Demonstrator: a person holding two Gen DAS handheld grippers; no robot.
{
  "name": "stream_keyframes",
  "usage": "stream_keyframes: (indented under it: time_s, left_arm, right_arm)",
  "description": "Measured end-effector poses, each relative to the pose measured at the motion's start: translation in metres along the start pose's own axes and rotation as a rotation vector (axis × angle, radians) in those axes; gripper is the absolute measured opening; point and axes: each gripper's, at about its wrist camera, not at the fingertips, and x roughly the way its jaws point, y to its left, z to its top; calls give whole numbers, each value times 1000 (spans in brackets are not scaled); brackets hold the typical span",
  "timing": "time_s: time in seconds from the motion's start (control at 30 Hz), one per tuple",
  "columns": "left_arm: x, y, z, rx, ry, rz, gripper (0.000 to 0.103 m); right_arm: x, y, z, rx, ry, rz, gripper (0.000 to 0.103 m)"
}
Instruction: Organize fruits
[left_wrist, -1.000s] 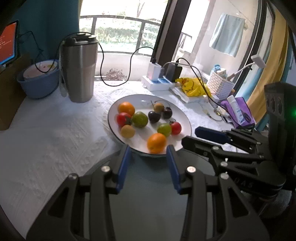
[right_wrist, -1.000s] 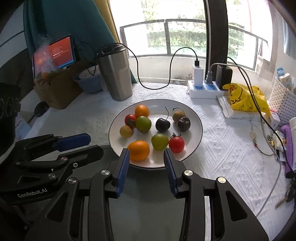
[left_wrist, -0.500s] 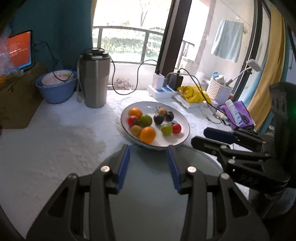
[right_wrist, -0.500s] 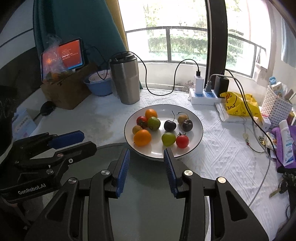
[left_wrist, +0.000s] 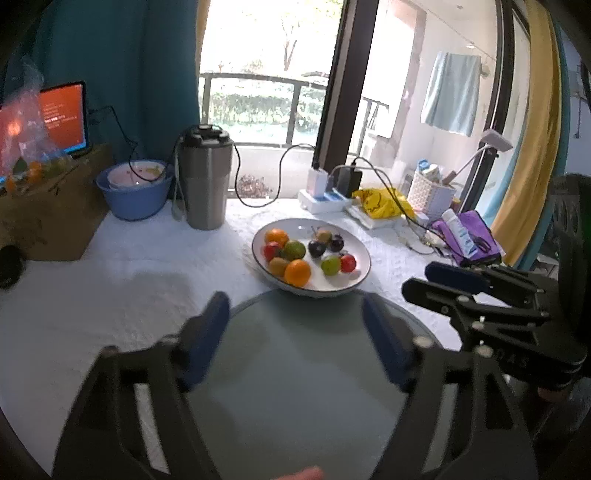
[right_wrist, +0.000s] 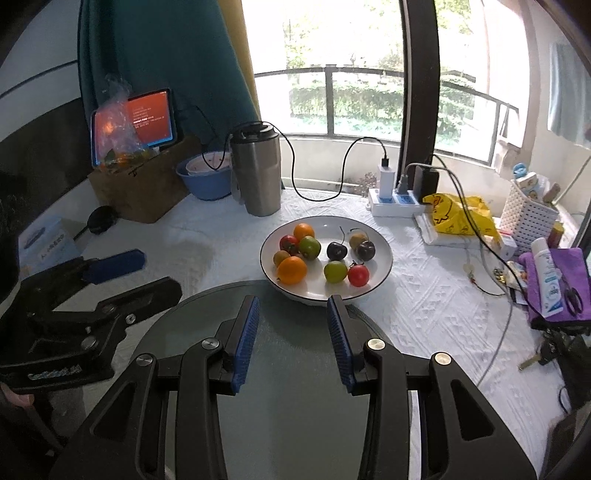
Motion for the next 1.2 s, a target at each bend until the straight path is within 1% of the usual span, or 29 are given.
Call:
stream_keyframes:
  time_s: [0.1,0.23,0.3,0.37,0.4,0.43,0.57,0.7,0.87,0.9,1.0,1.1,1.2]
  left_arm:
    - [-12,-2,1,7,-17,5,82]
    - [-29,-3,2,12,-44,15,91]
    - [-38,-4,3,11,-59,19,93]
    - [-48,-4,5,9,-80,20,93]
    - [-54,-4,6,8,-91,22,93]
    - [-58,-4,7,8,-96,24,94]
    - [-75,-7,10,16,-129,35,94]
    - [-91,-10,14,28,-151,72,94]
    - [-112,-14,20,51,-206,110,94]
    - [-116,-15,21,58,-218,124,94]
    - [-129,-17,26,63,-245,143,94]
    - [-139,-20,29,79,-263,181,94]
    - [-148,-22,31,86,-270,186,94]
  right_arm:
    - [-11,3,-1,-1,-12,-27,40]
    - [-28,7,-2,4,-35,-52,40]
    - [-39,9,-1,7,-50,-64,41]
    - [-47,10,0,11,-64,-75,54]
    - [-53,12,1,12,-75,-76,66]
    - [-57,13,1,14,-82,-78,70]
    - [-77,18,4,18,-116,-98,70]
    - [-94,22,7,19,-145,-113,70]
    - [-116,28,11,22,-182,-139,70]
    - [-121,28,12,25,-190,-146,71]
    - [-133,27,14,40,-214,-157,89]
    - [-146,26,15,52,-245,-169,90]
    - [-158,25,15,59,-270,-179,90]
